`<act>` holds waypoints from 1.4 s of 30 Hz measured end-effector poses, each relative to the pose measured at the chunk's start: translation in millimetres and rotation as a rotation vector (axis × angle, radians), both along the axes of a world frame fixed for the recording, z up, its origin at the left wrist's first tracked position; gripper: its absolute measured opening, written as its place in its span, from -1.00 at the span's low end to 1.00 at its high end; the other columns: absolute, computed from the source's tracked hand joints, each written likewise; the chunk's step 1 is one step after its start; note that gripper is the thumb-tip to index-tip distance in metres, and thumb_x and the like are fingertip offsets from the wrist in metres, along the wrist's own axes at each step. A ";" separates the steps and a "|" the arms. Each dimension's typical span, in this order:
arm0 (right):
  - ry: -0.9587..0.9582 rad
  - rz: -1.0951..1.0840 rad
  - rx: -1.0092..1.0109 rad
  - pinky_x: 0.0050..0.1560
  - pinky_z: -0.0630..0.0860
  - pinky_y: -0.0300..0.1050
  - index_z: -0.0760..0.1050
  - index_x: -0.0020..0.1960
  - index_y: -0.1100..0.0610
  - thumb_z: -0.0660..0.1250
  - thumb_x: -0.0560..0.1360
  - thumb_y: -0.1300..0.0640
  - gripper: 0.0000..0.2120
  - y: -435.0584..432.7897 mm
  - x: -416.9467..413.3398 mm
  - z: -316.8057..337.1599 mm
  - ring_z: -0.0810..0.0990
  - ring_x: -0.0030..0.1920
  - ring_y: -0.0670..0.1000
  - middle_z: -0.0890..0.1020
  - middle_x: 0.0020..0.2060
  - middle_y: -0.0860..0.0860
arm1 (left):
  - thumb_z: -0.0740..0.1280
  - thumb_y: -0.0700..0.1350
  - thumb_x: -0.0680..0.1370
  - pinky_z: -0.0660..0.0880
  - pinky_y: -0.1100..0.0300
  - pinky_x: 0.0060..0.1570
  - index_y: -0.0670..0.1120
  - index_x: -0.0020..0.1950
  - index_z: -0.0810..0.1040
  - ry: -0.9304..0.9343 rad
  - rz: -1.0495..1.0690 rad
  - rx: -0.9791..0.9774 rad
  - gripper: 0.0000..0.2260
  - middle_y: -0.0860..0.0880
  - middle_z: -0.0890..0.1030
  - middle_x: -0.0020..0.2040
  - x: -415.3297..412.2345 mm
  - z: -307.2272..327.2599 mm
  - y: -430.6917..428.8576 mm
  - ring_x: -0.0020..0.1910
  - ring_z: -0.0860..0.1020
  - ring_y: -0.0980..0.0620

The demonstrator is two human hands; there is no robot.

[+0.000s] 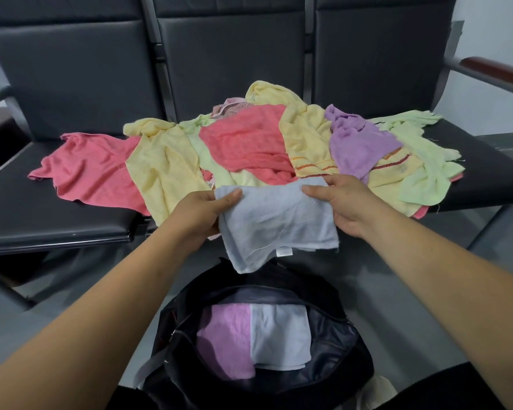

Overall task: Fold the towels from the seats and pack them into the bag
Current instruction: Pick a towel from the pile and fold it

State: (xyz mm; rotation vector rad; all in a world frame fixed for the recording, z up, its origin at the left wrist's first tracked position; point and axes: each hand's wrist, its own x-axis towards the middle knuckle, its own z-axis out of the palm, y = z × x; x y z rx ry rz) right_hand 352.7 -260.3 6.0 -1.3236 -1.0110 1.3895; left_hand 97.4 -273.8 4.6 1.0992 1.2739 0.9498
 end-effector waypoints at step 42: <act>-0.512 0.201 -0.687 0.05 0.49 -0.08 0.45 0.35 0.33 0.61 0.41 0.10 -0.36 -20.9 -1.9 -296.4 0.56 0.13 0.13 0.56 0.15 0.16 | 0.44 -0.18 0.51 0.66 -0.01 -0.09 0.08 0.47 0.31 0.483 -0.342 -0.478 -0.41 -0.12 0.58 0.22 20.4 -296.7 -15.3 0.06 0.63 -0.12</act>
